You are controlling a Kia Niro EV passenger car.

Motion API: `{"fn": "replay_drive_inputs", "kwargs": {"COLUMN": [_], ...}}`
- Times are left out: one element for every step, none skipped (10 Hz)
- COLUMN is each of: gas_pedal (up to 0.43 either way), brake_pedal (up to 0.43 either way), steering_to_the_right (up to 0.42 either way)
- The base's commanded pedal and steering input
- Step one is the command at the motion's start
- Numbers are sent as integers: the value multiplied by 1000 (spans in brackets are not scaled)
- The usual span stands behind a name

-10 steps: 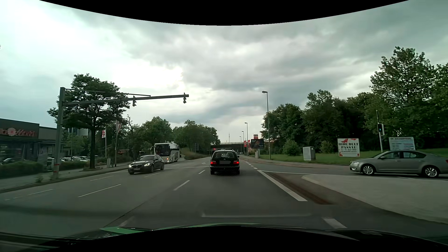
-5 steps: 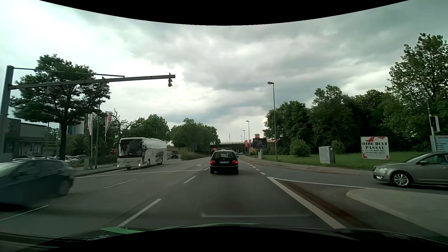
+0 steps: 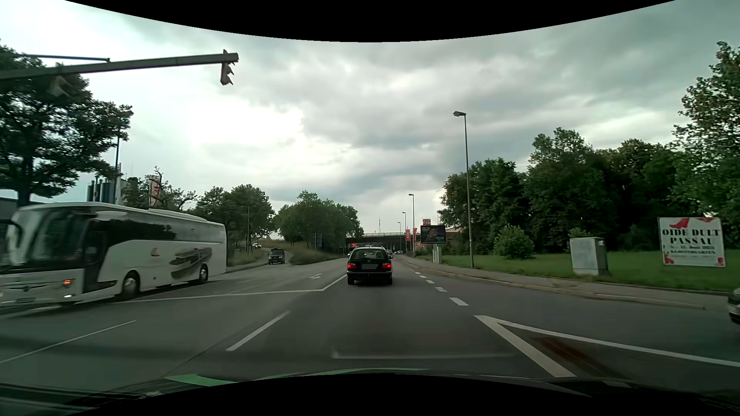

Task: Follow the waypoints while adhering to traffic rules and regulations

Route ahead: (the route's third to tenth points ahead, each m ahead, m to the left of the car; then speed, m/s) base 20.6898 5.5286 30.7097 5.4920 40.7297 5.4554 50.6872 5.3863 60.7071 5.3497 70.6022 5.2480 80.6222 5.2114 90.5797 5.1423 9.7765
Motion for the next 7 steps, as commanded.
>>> {"fn": "replay_drive_inputs", "kwargs": {"gas_pedal": [268,268,268,268,260,260,260], "brake_pedal": [0,0,0,0,0,0,0], "steering_to_the_right": [-2,-2,-2,-2,-2,-2,-2]}}
